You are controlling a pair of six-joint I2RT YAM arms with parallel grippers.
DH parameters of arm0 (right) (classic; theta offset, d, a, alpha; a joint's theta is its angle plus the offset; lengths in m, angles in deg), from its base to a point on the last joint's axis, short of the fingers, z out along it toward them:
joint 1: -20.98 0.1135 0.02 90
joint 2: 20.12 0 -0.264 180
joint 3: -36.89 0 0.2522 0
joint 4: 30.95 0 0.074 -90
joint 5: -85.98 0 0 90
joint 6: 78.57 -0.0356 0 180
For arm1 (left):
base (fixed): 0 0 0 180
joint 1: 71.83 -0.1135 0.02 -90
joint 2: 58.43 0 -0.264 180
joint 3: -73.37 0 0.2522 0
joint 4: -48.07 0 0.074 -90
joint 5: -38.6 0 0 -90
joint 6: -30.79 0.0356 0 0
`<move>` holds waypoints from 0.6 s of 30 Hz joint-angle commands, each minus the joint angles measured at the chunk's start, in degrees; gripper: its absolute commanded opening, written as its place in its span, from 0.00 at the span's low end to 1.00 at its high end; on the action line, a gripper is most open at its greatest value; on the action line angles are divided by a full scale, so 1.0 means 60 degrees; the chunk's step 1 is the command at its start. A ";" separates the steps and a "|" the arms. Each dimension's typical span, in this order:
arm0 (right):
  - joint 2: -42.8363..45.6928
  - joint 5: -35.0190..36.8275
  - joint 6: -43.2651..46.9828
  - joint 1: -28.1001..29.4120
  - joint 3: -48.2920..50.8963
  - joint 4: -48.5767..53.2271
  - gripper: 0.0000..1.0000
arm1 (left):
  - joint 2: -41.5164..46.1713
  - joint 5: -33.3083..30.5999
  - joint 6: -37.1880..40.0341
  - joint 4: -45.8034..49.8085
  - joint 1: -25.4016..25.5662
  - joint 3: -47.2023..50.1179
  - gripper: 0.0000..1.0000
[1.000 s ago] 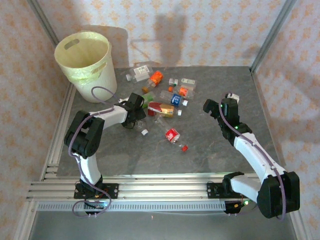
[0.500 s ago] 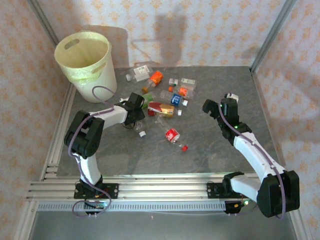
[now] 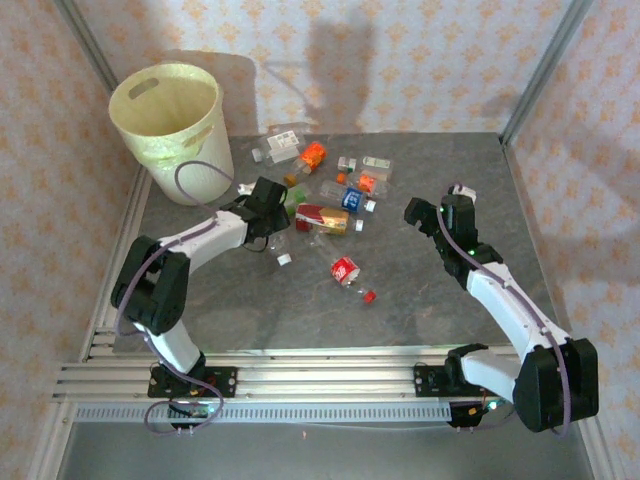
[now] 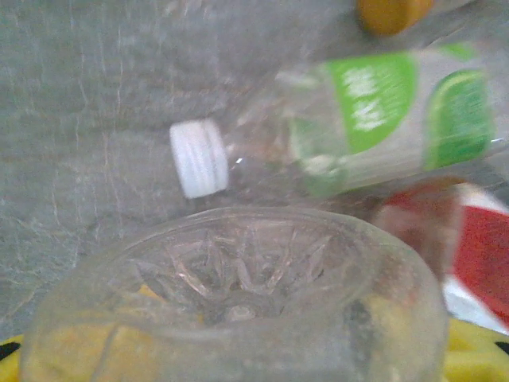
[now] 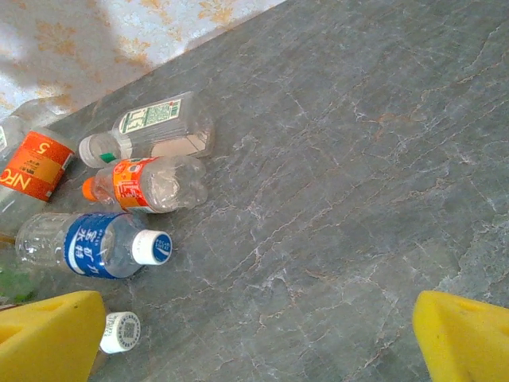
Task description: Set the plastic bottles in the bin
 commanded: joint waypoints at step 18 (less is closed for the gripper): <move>0.0290 -0.0481 -0.0197 -0.0028 -0.0130 -0.0688 0.99 | 0.2568 -0.3756 0.2123 -0.0266 -0.0024 -0.3253 0.51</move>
